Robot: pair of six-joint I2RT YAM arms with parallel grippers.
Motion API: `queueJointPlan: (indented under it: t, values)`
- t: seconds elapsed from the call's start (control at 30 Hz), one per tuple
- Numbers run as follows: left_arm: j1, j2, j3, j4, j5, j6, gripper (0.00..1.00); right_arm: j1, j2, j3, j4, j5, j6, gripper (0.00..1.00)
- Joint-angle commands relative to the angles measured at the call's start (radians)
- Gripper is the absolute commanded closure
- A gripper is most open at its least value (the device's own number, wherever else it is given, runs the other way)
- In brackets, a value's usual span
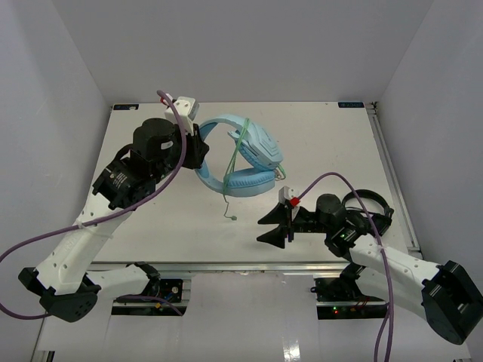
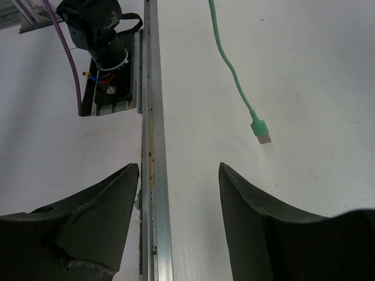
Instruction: Wrap the headphones
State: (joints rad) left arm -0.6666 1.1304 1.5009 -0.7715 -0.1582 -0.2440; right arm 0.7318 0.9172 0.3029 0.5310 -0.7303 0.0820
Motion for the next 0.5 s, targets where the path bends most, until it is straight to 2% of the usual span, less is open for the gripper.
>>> queueJointPlan:
  t: [0.0,0.23,0.47]
  values:
    - [0.002,-0.069,0.043,0.075,0.053,-0.063,1.0,0.017,0.043,0.033,0.081,-0.03,-0.047,0.35]
    - [0.002,-0.072,0.037,0.074,0.059,-0.066,1.0,0.018,0.141,0.088,0.081,-0.056,-0.077,0.35]
    - [0.002,-0.07,0.031,0.075,0.066,-0.071,1.0,0.043,0.26,0.13,0.158,-0.127,-0.077,0.34]
